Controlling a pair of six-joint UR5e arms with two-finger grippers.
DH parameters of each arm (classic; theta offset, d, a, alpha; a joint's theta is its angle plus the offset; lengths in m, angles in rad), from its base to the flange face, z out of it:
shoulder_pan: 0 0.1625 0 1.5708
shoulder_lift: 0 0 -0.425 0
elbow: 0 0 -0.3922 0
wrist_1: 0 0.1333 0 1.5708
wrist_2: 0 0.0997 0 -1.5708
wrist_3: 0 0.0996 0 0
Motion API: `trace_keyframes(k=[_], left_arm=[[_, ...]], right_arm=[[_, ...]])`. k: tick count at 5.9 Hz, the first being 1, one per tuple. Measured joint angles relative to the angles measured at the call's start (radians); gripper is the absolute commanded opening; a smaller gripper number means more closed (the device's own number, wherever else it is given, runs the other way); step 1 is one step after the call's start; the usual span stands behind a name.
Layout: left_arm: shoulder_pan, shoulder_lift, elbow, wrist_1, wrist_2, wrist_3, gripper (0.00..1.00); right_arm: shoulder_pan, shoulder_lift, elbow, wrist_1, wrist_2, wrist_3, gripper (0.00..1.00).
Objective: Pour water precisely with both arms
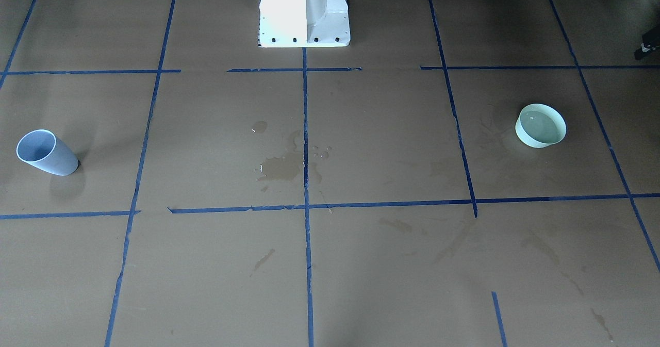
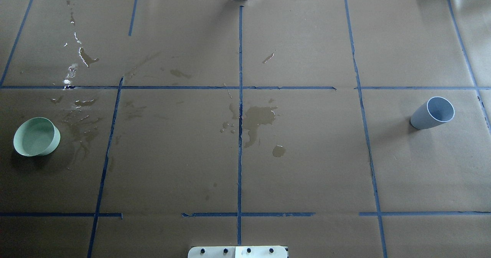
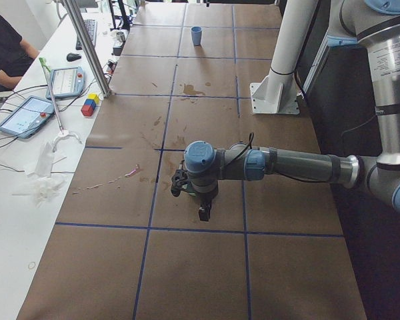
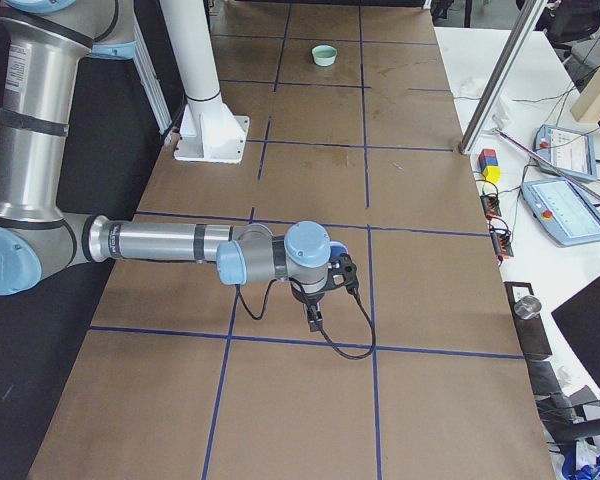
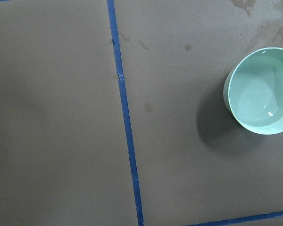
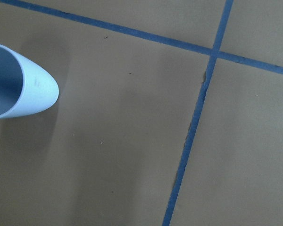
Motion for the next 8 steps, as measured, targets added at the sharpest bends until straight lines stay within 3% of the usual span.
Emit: trace_keyframes(k=[2,8], left_arm=[[-0.003,-0.01,-0.021,-0.01,-0.001,0.014,1.0],[-0.001,-0.006,-0.004,-0.023,-0.003,0.016,1.0]], right_arm=[[-0.006,-0.025,0.021,-0.046,-0.011,-0.056,1.0],[-0.01,-0.032,0.024,-0.021,-0.003,-0.052,1.0]])
